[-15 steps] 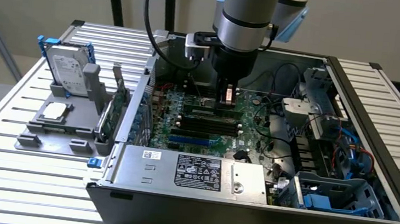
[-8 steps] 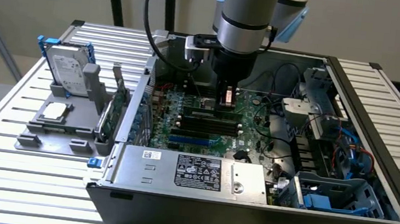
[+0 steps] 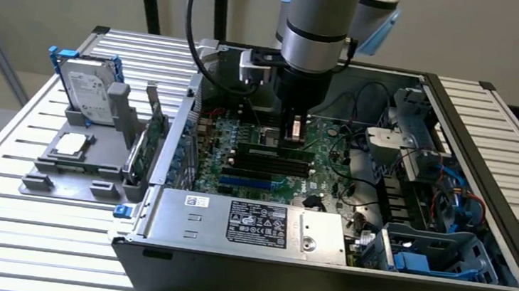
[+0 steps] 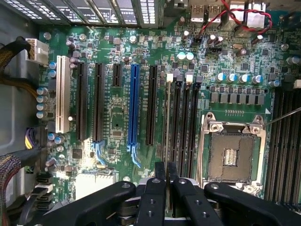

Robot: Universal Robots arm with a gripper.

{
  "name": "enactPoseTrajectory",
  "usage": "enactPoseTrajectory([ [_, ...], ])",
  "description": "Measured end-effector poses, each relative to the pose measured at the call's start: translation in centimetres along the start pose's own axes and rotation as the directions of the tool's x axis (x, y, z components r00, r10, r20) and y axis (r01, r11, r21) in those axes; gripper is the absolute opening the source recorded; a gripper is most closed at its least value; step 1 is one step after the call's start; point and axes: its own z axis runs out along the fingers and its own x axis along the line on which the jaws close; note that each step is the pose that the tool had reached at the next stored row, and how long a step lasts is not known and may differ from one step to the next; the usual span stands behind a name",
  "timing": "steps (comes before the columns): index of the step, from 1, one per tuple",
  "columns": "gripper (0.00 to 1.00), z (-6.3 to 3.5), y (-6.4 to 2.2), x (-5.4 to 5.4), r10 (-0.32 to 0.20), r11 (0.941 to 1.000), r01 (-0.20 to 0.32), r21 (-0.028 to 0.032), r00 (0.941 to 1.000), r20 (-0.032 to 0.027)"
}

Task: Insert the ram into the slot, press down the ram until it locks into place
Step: 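Insert the ram into the slot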

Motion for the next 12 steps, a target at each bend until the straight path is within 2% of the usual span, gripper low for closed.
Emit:
enactPoseTrajectory([
  [7,0.13,0.82,0.06,-0.1,0.004,1.0,-0.004,0.0019,1.0,-0.0007],
  [12,0.13,1.16,0.06,-0.1,0.029,0.9996,-0.029,0.0011,0.9996,-0.0008],
])
